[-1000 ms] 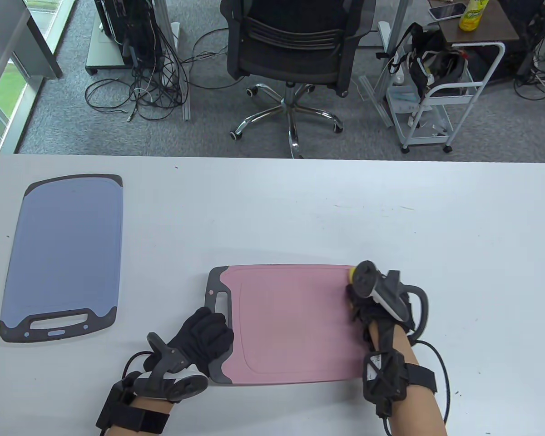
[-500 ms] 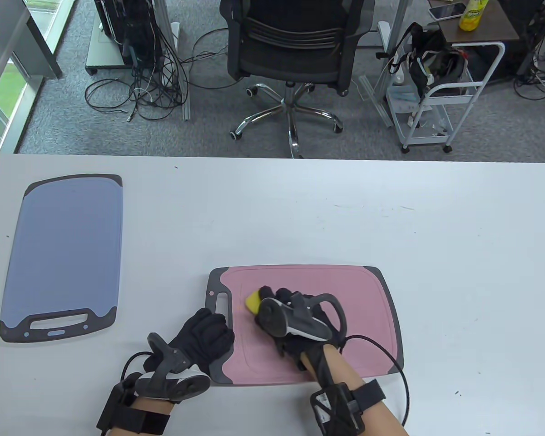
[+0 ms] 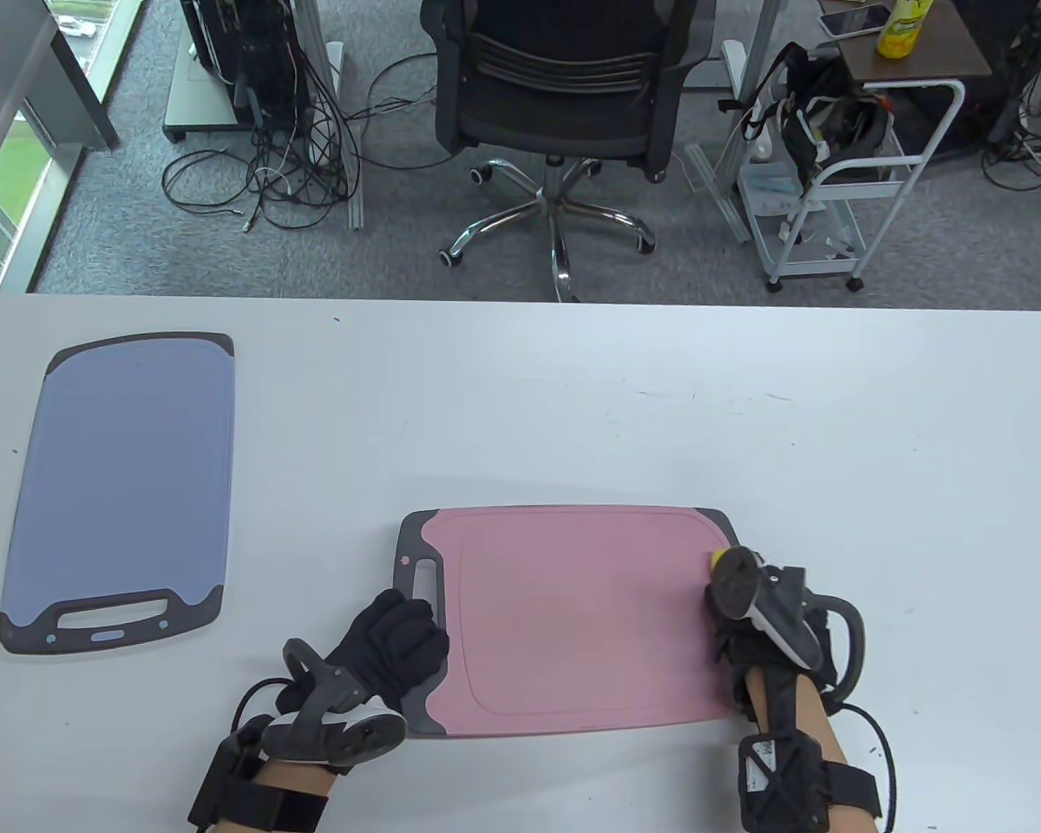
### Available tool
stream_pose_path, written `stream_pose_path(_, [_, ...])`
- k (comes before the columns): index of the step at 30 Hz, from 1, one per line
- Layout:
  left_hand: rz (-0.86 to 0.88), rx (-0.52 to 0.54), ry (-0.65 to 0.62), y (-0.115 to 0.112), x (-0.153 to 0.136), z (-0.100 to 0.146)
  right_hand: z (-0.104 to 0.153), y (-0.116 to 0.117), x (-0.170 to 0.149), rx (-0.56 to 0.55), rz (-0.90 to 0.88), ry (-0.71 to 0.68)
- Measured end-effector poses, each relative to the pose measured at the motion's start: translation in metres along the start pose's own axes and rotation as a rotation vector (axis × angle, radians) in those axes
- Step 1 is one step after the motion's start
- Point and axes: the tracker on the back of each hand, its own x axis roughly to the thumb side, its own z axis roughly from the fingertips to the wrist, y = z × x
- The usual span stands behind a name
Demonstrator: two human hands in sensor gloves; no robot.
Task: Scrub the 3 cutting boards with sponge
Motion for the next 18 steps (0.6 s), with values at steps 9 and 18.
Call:
stream_pose_path(9, [-0.008, 0.008, -0.003, 0.001, 0.001, 0.001, 0.067, -0.038, 0.2, -0.105, 0.017, -0.688])
stream_pose_path(18, [-0.001, -0.001, -0.002, 0.0, 0.0, 0.0, 0.033, -0.009, 0.057, -0.06, -0.054, -0.246])
